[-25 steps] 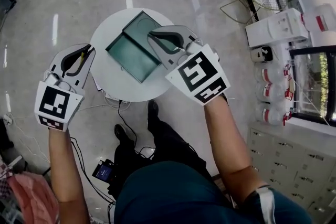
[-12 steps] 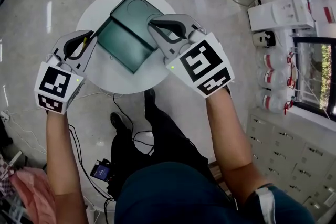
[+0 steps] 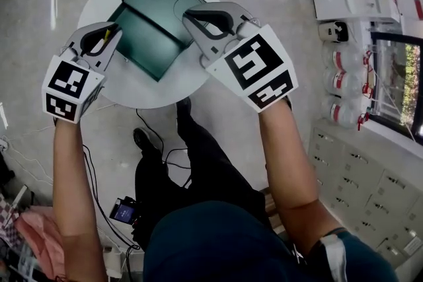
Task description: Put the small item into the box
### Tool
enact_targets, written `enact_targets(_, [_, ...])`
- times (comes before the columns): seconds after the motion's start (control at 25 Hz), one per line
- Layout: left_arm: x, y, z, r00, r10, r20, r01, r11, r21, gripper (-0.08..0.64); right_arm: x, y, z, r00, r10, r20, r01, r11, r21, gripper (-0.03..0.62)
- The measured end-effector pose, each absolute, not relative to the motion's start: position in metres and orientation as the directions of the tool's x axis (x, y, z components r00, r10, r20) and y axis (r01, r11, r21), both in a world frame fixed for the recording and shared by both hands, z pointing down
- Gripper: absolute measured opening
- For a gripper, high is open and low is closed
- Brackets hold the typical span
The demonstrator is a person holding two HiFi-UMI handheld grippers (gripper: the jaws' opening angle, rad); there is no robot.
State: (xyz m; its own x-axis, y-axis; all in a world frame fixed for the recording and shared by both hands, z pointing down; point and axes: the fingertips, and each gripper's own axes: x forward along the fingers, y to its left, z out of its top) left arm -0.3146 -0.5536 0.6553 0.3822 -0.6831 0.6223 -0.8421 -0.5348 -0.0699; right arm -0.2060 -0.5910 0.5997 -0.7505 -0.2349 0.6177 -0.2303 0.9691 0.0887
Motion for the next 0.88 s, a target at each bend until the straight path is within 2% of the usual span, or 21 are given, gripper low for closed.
enact_targets(0.36, [-0.293, -0.573, 0.719, 0.401, -0.631, 0.664, -0.828, -0.56, -0.032, 0.049, -0.188, -0.604, 0.646, -0.736, -0.227, 0.637, -0.24, 0.968, 0.068, 0.038])
enact_targets(0.6, [-0.298, -0.573, 0.73, 0.405, -0.61, 0.681, -0.82, -0.572, -0.024, 0.051, -0.201, -0.6, 0.649, -0.736, -0.221, 0.64, -0.24, 0.969, 0.057, 0.038])
enact_targets(0.88, [-0.274, -0.579, 0.748, 0.407, -0.579, 0.707, -0.811, -0.585, -0.012, 0.051, -0.177, -0.606, 0.655, -0.733, -0.226, 0.642, -0.251, 0.966, 0.054, 0.038])
